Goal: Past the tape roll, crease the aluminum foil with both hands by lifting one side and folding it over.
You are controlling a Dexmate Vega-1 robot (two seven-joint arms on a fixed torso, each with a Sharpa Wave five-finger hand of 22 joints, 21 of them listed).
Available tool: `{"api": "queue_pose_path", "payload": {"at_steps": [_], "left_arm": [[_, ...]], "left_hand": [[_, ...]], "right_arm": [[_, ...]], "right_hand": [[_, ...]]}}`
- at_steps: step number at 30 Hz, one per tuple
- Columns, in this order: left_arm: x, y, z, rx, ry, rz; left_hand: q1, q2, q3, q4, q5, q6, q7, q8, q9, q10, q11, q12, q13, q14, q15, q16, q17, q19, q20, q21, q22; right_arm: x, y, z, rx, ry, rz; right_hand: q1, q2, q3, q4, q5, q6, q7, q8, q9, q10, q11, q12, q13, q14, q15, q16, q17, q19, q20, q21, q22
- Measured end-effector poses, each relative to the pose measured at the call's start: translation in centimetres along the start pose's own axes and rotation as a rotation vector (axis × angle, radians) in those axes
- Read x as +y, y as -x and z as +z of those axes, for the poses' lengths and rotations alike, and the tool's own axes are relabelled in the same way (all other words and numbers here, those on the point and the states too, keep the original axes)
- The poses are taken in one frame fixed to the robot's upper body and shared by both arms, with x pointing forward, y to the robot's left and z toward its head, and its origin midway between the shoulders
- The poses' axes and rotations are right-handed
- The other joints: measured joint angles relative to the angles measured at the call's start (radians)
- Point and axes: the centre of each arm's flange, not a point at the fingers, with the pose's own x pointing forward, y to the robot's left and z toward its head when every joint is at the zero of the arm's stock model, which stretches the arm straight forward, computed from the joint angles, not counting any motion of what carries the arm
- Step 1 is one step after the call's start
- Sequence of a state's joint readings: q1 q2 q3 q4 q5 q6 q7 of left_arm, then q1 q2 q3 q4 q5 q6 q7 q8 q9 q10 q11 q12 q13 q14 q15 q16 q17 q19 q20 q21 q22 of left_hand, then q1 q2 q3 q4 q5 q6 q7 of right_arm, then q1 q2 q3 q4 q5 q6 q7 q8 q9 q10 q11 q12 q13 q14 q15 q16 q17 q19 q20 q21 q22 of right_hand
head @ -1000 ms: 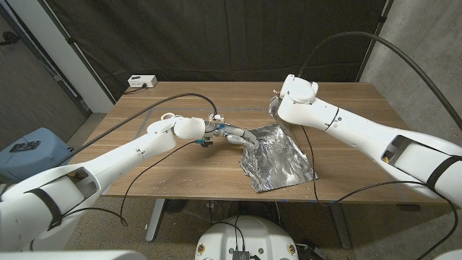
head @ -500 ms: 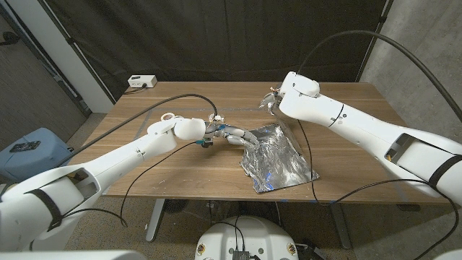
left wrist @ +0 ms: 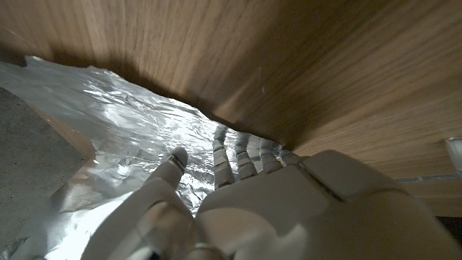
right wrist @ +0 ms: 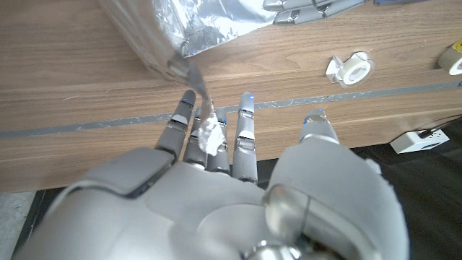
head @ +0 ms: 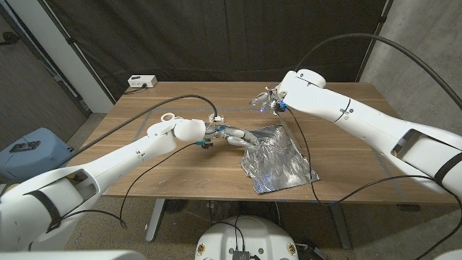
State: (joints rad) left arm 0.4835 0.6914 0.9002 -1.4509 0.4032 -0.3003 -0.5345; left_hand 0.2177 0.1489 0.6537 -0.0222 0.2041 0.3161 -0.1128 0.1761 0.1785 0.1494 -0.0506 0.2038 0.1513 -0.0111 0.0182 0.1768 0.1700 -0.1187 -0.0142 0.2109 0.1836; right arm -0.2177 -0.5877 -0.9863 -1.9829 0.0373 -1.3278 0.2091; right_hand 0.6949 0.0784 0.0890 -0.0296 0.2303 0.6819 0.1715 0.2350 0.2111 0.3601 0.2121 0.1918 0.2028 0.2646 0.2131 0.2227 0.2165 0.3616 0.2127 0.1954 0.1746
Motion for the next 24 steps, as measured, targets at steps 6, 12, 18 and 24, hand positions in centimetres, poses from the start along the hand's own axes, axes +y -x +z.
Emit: {"api": "queue_pose_path", "payload": {"at_steps": [6,12,18,24], "left_arm": [[-0.1,0.1,0.0,0.003,0.001,0.0],[-0.1,0.1,0.1,0.004,-0.003,0.0],[0.0,0.1,0.1,0.006,-0.007,-0.001],[-0.1,0.1,0.1,0.008,-0.01,-0.002]], "left_hand": [[0.0,0.0,0.0,0.0,0.0,0.0,0.0,0.0,0.0,0.0,0.0,0.0,0.0,0.0,0.0,-0.002,0.0,0.002,0.002,-0.002,0.0],[0.004,-0.004,-0.003,-0.003,0.0,0.0,0.0,0.0,0.0,0.0,0.0,0.0,0.0,0.0,0.0,0.001,0.0,0.003,0.002,-0.002,0.0],[0.004,-0.004,0.0,-0.008,0.0,-0.002,-0.002,0.0,0.0,0.0,0.0,0.0,0.0,0.0,0.0,0.001,0.0,0.005,0.0,-0.003,0.0],[0.004,-0.004,0.0,-0.008,0.0,-0.002,-0.002,0.0,0.0,0.0,0.0,0.0,0.0,0.0,0.0,0.001,0.0,0.007,0.002,0.002,0.0]], "right_arm": [[0.7,0.1,-0.3,-0.026,-0.042,0.015],[1.1,0.4,-0.3,-0.054,-0.082,0.024],[1.4,1.0,-0.2,-0.096,-0.125,0.031],[1.7,1.6,-0.8,-0.133,-0.183,0.043]], "right_hand": [[-0.024,-0.002,-0.01,0.01,0.001,-0.016,-0.002,-0.013,0.001,-0.011,0.0,0.0,0.0,0.0,0.0,0.0,0.005,0.0,0.0,0.0,0.0],[-0.035,0.006,-0.017,0.018,0.007,-0.05,0.004,-0.025,0.005,-0.033,0.004,0.0,0.0,-0.012,0.005,-0.006,0.005,0.004,0.004,0.0,0.0],[-0.049,0.01,-0.023,0.023,0.01,-0.061,0.004,-0.028,0.005,-0.04,0.007,0.0,0.0,-0.012,0.005,-0.006,0.005,0.011,0.003,0.005,0.005],[-0.053,0.014,-0.024,0.024,0.01,-0.064,0.007,-0.032,0.005,-0.043,0.004,0.0,0.0,-0.012,0.005,-0.006,0.004,0.017,0.006,0.005,0.005]]}}
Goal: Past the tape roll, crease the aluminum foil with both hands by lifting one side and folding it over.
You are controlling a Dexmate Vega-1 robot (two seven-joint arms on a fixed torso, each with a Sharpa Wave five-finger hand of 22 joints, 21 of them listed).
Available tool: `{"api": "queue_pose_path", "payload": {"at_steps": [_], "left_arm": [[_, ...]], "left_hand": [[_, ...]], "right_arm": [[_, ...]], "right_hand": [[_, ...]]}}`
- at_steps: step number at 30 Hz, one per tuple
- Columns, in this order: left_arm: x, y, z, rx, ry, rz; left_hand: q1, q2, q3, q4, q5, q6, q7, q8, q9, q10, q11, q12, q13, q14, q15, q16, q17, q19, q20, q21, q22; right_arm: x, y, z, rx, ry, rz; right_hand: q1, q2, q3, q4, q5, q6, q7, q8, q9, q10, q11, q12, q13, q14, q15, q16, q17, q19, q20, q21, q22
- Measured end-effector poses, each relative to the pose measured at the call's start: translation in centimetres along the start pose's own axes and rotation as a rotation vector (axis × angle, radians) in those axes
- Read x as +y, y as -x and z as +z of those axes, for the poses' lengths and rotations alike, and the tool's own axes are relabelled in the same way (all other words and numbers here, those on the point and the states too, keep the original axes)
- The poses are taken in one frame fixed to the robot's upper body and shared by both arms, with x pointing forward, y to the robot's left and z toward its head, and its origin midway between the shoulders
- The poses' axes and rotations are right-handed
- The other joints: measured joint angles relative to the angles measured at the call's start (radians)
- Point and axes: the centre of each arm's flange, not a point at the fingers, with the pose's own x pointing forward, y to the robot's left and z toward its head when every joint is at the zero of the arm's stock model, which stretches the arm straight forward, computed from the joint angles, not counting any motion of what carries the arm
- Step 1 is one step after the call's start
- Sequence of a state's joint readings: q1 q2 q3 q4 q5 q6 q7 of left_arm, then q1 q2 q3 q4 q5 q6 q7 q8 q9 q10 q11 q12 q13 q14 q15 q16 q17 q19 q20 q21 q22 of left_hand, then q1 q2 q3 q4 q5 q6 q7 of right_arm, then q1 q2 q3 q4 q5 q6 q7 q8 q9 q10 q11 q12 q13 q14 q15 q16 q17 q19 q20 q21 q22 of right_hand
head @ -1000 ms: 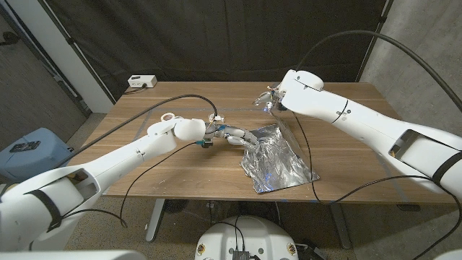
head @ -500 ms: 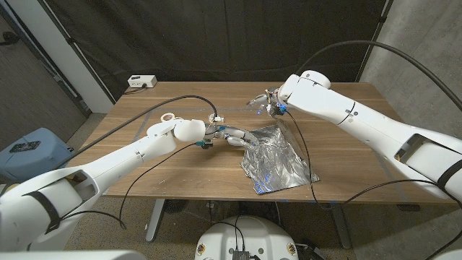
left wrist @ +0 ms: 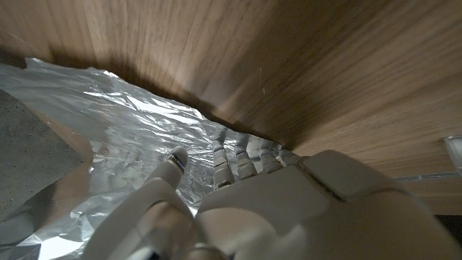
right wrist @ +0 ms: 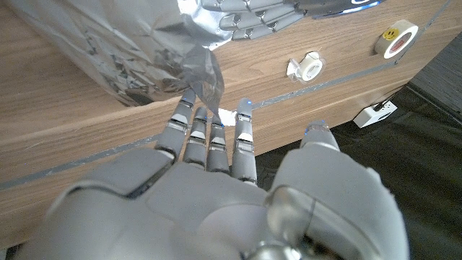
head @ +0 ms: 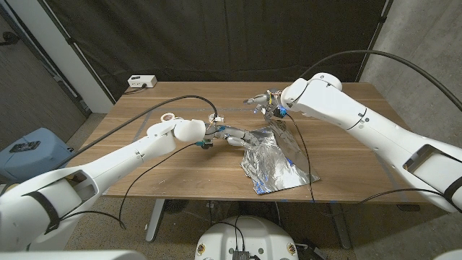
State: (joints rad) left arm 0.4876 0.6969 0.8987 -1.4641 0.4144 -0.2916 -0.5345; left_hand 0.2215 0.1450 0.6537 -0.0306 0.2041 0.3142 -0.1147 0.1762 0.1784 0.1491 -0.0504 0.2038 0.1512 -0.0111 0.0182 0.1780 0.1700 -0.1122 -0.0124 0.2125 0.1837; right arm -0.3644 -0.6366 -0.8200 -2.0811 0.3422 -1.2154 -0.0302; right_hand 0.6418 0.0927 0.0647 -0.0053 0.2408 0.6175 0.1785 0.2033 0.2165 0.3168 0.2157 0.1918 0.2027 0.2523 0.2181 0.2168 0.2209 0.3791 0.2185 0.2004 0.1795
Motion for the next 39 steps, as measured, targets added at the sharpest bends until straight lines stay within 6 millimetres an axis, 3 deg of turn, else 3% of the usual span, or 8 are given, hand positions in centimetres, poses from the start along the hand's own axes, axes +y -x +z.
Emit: {"api": "queue_pose_path", "payload": {"at_steps": [8,12,13,16,25,39], "left_arm": [[0.2,0.0,0.0,0.002,-0.007,0.001],[0.3,-0.1,0.1,0.0,-0.008,0.001],[0.3,-0.1,0.1,0.003,-0.008,0.0],[0.3,-0.2,0.2,0.002,-0.01,0.001],[0.6,-0.3,0.5,0.003,-0.022,0.002],[1.3,0.5,1.9,-0.024,-0.046,-0.023]], "left_hand": [[0.003,0.003,0.004,-0.004,0.0,0.0,0.0,0.0,0.0,0.0,0.0,0.0,0.0,0.0,0.0,0.0,0.0,0.002,0.002,0.0,0.0],[0.004,0.004,0.004,-0.004,0.0,0.0,-0.004,0.0,0.0,0.0,0.0,0.0,0.0,0.0,0.0,0.0,0.0,0.002,0.002,0.0,0.001],[0.004,0.004,0.004,-0.004,0.0,0.0,-0.004,0.0,0.0,0.0,0.0,0.0,0.0,0.0,0.0,0.0,0.0,0.002,0.002,0.0,0.002],[0.004,0.004,0.004,-0.004,0.0,-0.002,-0.006,0.0,0.0,0.0,0.0,0.0,0.0,0.0,0.0,0.0,0.0,0.002,0.002,0.0,0.003],[0.004,0.004,0.004,-0.012,0.0,-0.003,-0.007,0.0,0.0,0.0,0.0,0.0,0.0,0.0,0.0,0.0,0.001,0.002,0.002,0.0,0.003],[0.008,0.0,0.007,-0.015,0.0,0.006,0.001,0.012,0.01,0.0,0.0,0.012,0.012,0.017,0.009,0.0,0.001,0.018,0.0,0.001,0.004]], "right_arm": [[0.9,0.1,-1.3,-0.02,-0.06,0.03],[0.7,0.3,-0.4,-0.068,-0.085,0.039],[0.6,0.2,-1.8,-0.055,-0.113,0.038],[0.8,0.2,-1.9,-0.078,-0.138,0.051],[1.3,-0.3,-3.4,-0.1,-0.207,0.078],[1.4,-0.5,-4.1,-0.12,-0.242,0.088]], "right_hand": [[-0.004,0.004,0.0,0.0,0.004,-0.009,-0.009,0.0,0.0,-0.009,0.002,0.0,0.0,-0.006,-0.005,0.0,0.0,0.011,0.0,0.0,0.0],[-0.02,0.006,-0.007,0.007,0.003,-0.018,-0.007,0.0,0.0,-0.019,0.003,0.0,0.0,-0.006,-0.005,0.0,0.005,0.021,-0.001,0.0,0.0],[-0.028,0.006,-0.011,0.011,0.007,-0.018,-0.007,0.0,0.0,-0.019,0.002,0.0,0.0,-0.006,-0.005,0.0,0.005,0.021,-0.001,0.0,0.0],[-0.033,0.01,-0.015,0.015,0.007,-0.023,-0.013,0.0,0.0,-0.019,0.002,0.0,0.0,-0.006,-0.005,0.0,0.005,0.024,0.003,0.0,0.0],[-0.043,0.009,-0.015,0.015,0.011,-0.029,-0.018,0.0,0.0,-0.029,0.003,0.0,0.0,-0.008,-0.008,0.0,0.005,0.03,-0.003,0.0,0.0],[-0.043,0.009,-0.021,0.01,0.018,-0.028,-0.018,0.0,-0.001,-0.029,0.003,0.0,0.0,-0.011,-0.011,0.0,0.005,0.031,-0.004,0.0,-0.003]]}}
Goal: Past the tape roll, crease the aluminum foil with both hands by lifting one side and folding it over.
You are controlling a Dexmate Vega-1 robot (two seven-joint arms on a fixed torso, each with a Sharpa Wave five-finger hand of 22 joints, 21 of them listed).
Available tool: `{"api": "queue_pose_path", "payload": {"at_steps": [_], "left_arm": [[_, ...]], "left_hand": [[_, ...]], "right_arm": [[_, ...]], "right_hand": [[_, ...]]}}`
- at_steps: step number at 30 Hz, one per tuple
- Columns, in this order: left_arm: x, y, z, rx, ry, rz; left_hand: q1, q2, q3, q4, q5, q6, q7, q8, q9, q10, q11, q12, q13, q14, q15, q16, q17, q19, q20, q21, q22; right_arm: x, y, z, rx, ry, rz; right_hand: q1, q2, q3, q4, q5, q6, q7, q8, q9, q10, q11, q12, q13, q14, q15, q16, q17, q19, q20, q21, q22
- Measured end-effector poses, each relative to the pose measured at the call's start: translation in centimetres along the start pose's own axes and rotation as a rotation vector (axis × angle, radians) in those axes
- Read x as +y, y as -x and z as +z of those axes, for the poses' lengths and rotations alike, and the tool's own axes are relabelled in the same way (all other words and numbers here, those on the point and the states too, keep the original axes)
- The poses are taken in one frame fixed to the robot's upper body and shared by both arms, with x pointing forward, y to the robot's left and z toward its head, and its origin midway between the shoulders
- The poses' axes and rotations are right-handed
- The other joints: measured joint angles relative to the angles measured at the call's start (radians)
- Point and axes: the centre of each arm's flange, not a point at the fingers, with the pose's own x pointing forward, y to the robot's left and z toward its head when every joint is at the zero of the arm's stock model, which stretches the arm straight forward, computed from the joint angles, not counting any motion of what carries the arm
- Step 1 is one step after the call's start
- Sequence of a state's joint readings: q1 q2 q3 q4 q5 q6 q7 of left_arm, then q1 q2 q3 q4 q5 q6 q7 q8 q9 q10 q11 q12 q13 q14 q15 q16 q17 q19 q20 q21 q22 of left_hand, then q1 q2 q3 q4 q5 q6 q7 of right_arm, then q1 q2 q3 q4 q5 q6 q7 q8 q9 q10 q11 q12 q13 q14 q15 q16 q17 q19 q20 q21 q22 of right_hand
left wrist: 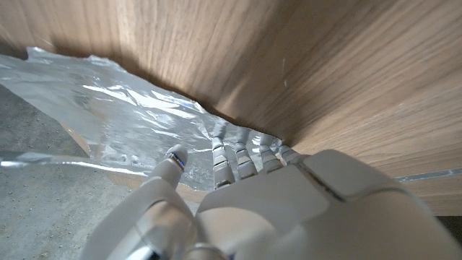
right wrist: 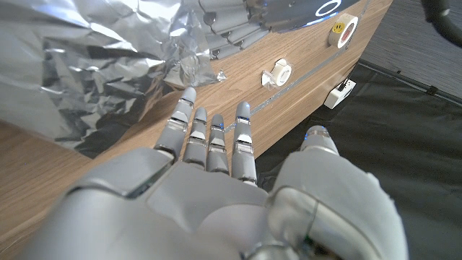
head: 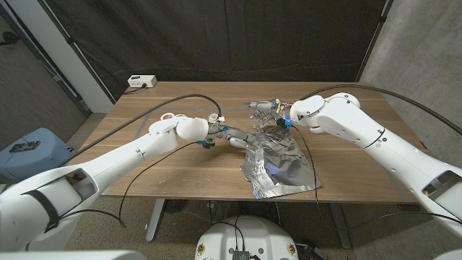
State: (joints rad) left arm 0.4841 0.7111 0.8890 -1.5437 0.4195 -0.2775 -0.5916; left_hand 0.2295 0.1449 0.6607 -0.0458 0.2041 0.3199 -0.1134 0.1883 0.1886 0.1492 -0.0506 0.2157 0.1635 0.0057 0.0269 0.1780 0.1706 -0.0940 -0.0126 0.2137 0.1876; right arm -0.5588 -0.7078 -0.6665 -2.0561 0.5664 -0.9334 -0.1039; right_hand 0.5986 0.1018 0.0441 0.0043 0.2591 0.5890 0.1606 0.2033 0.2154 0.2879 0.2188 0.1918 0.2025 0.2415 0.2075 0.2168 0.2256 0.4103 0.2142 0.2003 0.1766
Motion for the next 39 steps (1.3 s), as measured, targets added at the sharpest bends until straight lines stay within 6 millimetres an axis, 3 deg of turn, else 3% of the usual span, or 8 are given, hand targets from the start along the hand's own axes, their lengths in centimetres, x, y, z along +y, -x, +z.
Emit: {"api": "queue_pose_path", "payload": {"at_steps": [14,31,39], "left_arm": [[2.4,2.1,0.8,-0.002,-0.029,0.064],[3.6,3.4,0.4,0.034,-0.049,0.102],[4.6,5.0,0.5,0.042,-0.039,0.117]], "left_hand": [[0.0,0.0,-0.003,-0.003,0.0,0.0,-0.007,-0.004,-0.007,0.005,0.004,0.002,0.036,0.003,0.003,0.004,0.001,0.002,-0.002,0.003,-0.002],[0.005,0.005,-0.003,-0.011,0.0,0.0,-0.007,-0.004,-0.007,0.004,0.004,0.003,0.036,0.007,0.0,0.004,0.002,0.007,0.004,0.003,-0.002],[0.011,0.0,-0.003,-0.019,0.0,0.0,-0.006,-0.004,-0.007,0.004,0.004,0.003,0.036,0.007,0.0,0.004,0.002,0.011,0.007,0.003,-0.002]], "right_arm": [[-0.3,-0.1,0.0,-0.009,-0.004,0.003],[-0.5,-0.2,0.1,-0.011,0.002,0.022],[-0.7,-0.3,0.1,-0.013,-0.001,0.026]], "right_hand": [[0.0,0.0,0.0,0.0,0.004,0.0,0.0,0.0,-0.002,0.0,0.0,0.003,0.0,0.0,0.0,0.0,-0.003,0.0,0.0,0.0,0.0],[0.006,0.005,-0.003,-0.003,0.008,-0.003,-0.004,0.0,-0.002,0.0,0.0,0.005,0.0,0.0,0.0,0.0,-0.003,0.003,0.003,0.0,0.0],[0.006,0.005,-0.003,-0.003,0.008,-0.003,-0.004,0.0,-0.002,0.0,0.0,0.005,0.0,0.0,0.0,0.0,-0.003,0.006,0.006,0.0,0.0]]}}
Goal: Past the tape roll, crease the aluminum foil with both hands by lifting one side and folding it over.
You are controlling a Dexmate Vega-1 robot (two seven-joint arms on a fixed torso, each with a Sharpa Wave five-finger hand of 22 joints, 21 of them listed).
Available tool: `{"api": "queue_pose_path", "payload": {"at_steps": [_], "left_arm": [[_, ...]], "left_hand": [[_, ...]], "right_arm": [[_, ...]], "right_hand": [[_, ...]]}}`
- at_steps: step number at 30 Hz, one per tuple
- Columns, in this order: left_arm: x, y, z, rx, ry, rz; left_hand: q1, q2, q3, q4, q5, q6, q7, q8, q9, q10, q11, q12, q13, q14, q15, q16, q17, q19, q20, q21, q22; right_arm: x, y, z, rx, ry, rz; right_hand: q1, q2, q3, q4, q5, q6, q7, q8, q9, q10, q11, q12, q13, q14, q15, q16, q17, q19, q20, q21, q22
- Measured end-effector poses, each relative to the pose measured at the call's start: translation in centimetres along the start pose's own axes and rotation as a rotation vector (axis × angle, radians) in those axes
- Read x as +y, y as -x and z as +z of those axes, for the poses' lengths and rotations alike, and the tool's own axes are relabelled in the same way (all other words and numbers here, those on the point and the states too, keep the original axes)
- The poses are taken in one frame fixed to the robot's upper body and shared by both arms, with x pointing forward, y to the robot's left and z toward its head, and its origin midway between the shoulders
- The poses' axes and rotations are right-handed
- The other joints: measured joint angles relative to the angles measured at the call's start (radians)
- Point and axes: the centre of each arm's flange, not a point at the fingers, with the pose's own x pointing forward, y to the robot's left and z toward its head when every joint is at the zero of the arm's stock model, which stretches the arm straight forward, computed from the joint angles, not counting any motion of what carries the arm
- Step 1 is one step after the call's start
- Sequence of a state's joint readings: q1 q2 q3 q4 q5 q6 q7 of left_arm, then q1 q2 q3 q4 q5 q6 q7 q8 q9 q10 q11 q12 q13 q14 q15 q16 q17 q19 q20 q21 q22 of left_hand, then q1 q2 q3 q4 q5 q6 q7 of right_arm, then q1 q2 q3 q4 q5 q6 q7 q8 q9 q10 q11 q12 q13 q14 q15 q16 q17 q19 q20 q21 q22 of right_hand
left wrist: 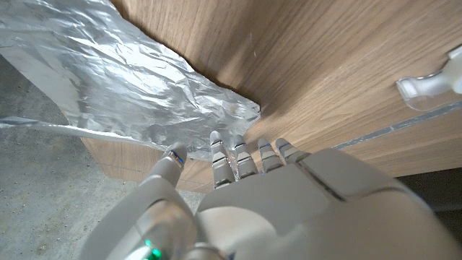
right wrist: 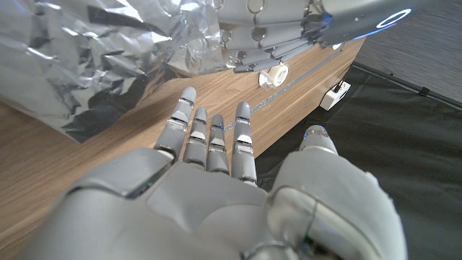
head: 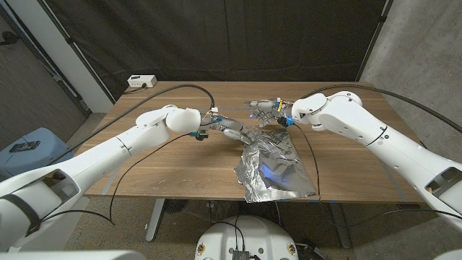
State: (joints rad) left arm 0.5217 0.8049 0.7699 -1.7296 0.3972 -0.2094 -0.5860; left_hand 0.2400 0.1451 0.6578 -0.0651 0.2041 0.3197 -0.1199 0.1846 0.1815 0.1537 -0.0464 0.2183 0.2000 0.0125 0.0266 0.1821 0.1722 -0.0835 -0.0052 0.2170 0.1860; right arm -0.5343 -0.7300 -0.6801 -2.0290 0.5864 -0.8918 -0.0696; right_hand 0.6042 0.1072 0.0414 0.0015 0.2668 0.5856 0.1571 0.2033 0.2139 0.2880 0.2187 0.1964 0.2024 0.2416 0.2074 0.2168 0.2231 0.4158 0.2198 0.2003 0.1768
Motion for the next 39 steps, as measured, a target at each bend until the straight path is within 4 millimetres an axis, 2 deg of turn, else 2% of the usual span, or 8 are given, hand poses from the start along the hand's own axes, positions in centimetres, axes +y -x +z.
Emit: {"api": "queue_pose_path", "payload": {"at_steps": [13,21,25,32,39], "left_arm": [[2.2,2.6,1.1,-0.003,0.01,0.019],[3.2,3.9,1.8,-0.017,0.023,0.005],[3.6,4.5,2.2,-0.026,0.022,0.006],[3.7,4.5,2.6,-0.052,0.015,0.021],[3.0,3.3,2.6,-0.082,0.006,0.045]], "left_hand": [[0.0,0.0,-0.004,-0.004,0.0,-0.006,0.006,0.0,0.0,0.004,0.004,0.0,0.0,0.004,0.004,0.0,0.0,0.002,0.002,0.0,0.0],[0.0,0.0,-0.004,-0.004,0.0,-0.006,0.006,0.0,0.0,0.004,0.004,0.0,0.0,0.008,0.0,0.0,0.0,0.005,0.006,0.0,0.0],[0.0,0.0,-0.004,-0.004,0.0,-0.006,0.006,0.0,0.0,0.004,0.004,0.0,0.0,0.009,-0.002,0.0,0.0,0.007,0.007,0.0,0.0],[0.004,0.004,0.0,-0.008,0.0,-0.006,0.006,0.0,0.0,0.004,0.004,0.0,0.0,0.015,0.004,0.0,0.0,0.016,0.009,0.005,0.0],[0.004,0.004,0.0,-0.008,0.0,-0.006,0.006,0.0,0.0,0.004,0.004,0.0,0.0,0.015,0.004,0.0,0.0,0.016,0.009,0.005,0.0]], "right_arm": [[-0.4,0.0,0.1,-0.01,-0.008,-0.002],[-0.6,0.1,0.1,-0.013,-0.016,-0.004],[-0.6,0.1,0.0,-0.013,-0.019,-0.006],[-0.6,0.1,-0.1,-0.012,-0.024,-0.006],[-0.8,0.3,-0.5,-0.008,-0.036,-0.013]], "right_hand": [[0.005,0.005,0.0,0.0,0.0,-0.009,0.002,0.0,0.0,0.0,0.0,0.0,0.0,0.0,0.0,0.0,0.0,0.0,0.0,0.0,0.0],[0.005,0.005,0.004,-0.004,0.0,-0.009,0.002,0.0,0.0,0.0,0.0,0.0,0.0,0.0,0.0,0.0,0.0,0.005,-0.005,0.0,0.0],[0.005,0.005,-0.001,-0.01,0.0,-0.009,0.002,0.0,0.0,0.0,0.0,0.0,0.0,0.0,0.0,0.0,0.0,0.005,-0.005,0.0,0.0],[0.01,0.01,-0.001,-0.01,0.0,-0.009,0.002,0.0,0.0,0.0,0.0,0.0,0.0,0.0,0.0,0.0,0.0,0.005,-0.005,0.0,0.0],[0.007,0.014,-0.001,-0.01,0.0,-0.013,-0.002,0.0,0.0,0.0,0.0,0.004,0.0,0.004,-0.004,0.0,0.0,0.005,-0.005,0.0,0.0]]}}
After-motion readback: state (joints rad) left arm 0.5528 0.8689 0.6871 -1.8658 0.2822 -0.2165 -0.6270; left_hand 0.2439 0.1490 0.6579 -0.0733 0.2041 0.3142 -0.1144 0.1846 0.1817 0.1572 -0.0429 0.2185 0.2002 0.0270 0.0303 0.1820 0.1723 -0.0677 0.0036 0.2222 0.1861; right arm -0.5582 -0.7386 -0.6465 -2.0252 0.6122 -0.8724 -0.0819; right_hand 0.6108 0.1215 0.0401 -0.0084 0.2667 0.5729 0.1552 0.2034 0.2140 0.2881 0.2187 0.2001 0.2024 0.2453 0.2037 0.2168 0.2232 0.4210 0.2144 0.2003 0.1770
